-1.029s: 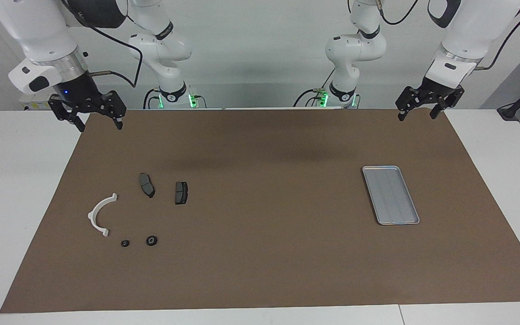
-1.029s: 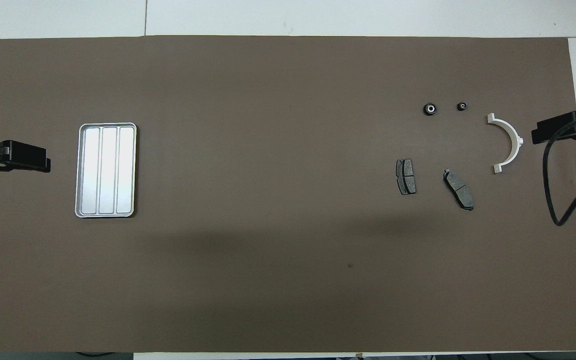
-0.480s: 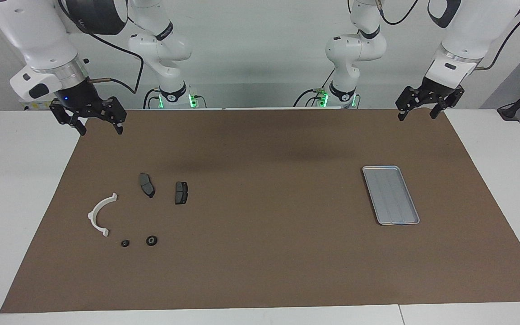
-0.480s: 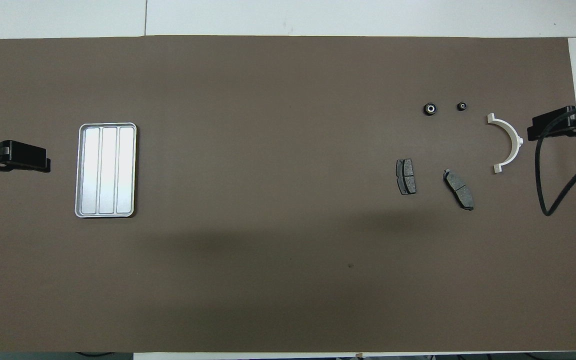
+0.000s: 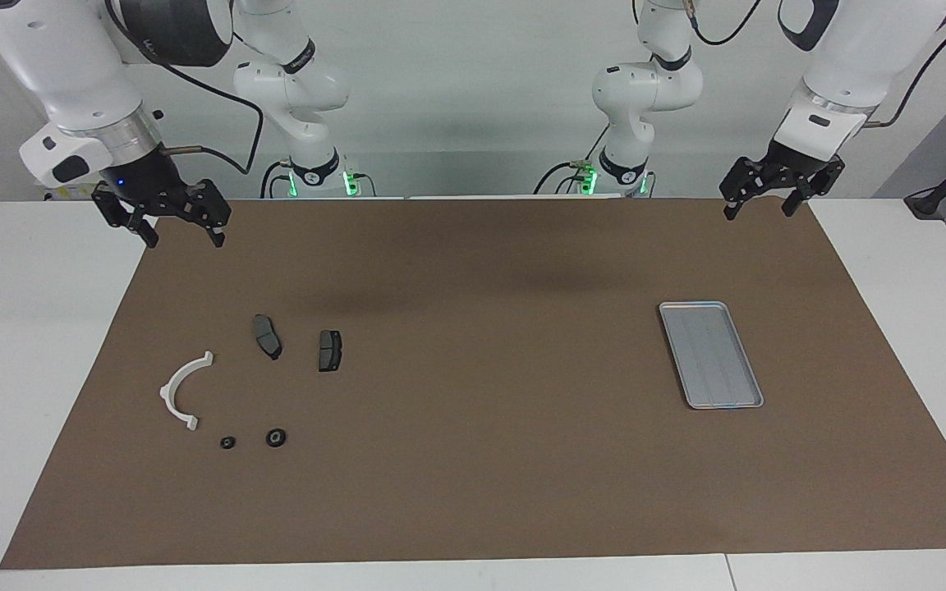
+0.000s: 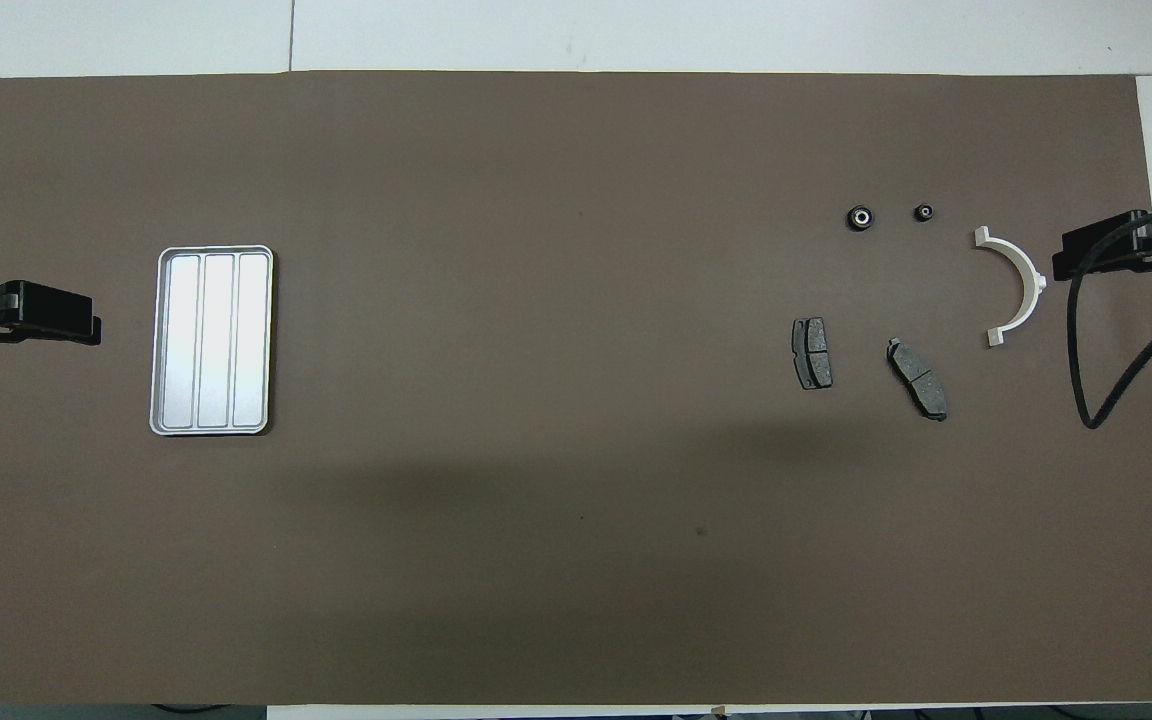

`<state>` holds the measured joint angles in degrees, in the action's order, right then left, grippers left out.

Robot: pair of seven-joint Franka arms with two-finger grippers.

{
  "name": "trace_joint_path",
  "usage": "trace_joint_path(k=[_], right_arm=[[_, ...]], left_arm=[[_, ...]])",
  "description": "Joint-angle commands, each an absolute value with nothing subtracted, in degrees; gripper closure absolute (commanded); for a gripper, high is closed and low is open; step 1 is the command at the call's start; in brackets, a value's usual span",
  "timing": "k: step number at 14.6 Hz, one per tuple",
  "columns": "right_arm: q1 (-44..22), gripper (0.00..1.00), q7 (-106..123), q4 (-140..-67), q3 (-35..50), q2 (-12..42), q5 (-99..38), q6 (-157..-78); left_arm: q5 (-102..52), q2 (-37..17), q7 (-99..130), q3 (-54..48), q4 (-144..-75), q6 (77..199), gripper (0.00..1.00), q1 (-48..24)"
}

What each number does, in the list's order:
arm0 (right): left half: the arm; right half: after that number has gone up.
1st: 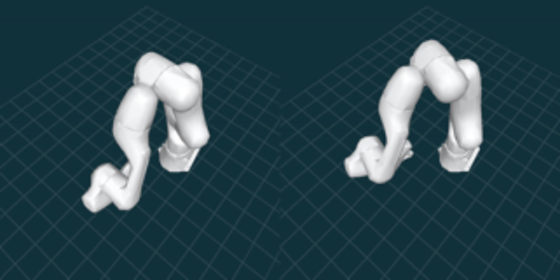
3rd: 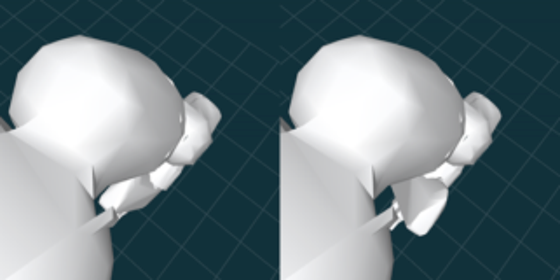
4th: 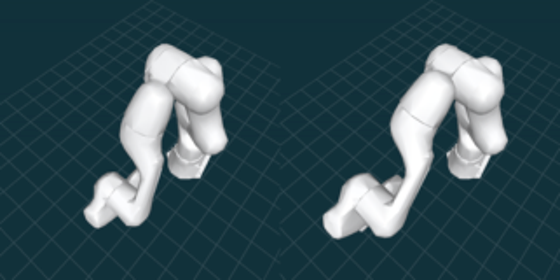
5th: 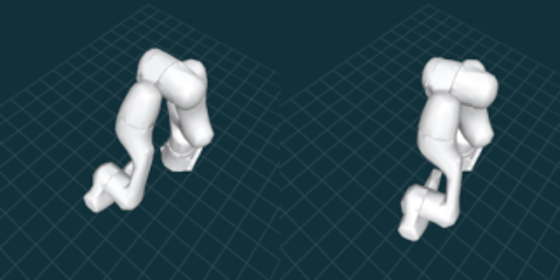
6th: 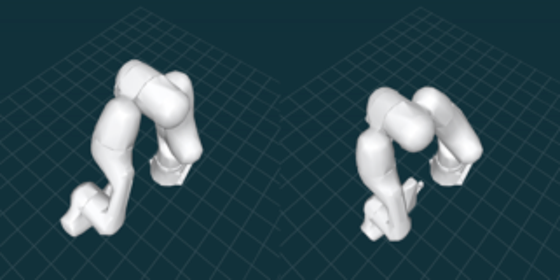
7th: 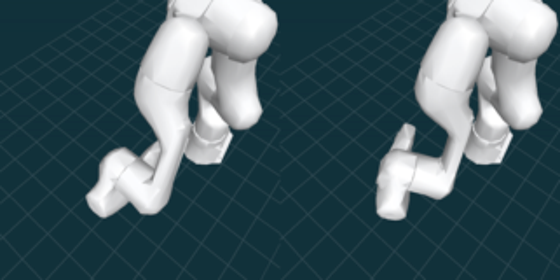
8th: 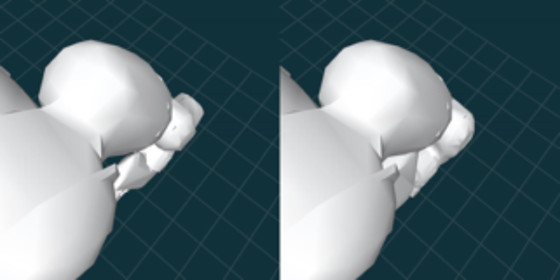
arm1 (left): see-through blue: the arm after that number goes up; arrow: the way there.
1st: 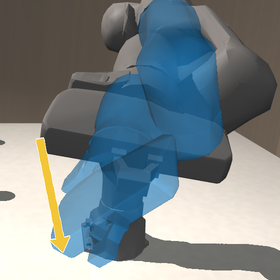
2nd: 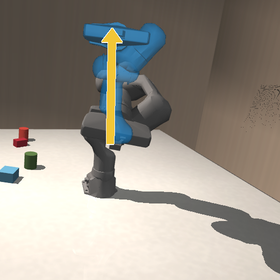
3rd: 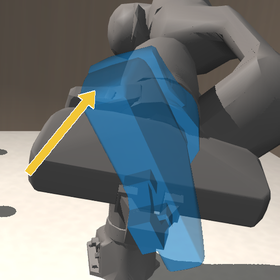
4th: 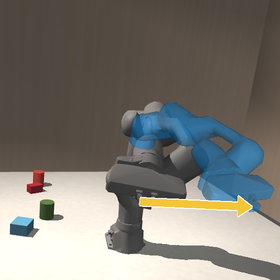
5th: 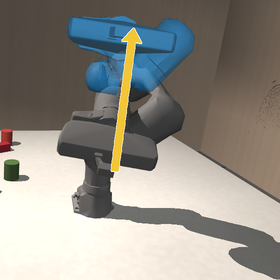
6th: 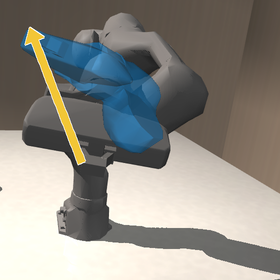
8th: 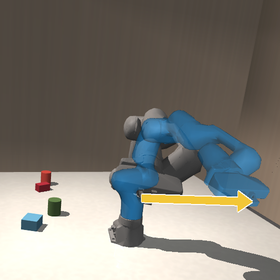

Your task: Place bearing gear from tray to pile

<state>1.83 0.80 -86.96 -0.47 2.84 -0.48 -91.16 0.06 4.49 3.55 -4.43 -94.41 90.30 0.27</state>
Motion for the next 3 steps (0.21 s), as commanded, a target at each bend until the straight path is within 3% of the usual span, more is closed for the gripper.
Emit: trace_joint_path(k=[1,3], right_arm=[[2.6,0.00,2.0,-86.4,0.1,3.1,-0.6,-91.8],[2.6,0.00,2.1,-86.4,-0.1,3.1,-0.5,-91.8]], left_arm=[[-0.4,5.1,3.3,-4.3,-94.0,89.2,0.00,0.2],[-0.4,5.1,3.3,-4.3,-94.0,89.1,0.00,0.2]])
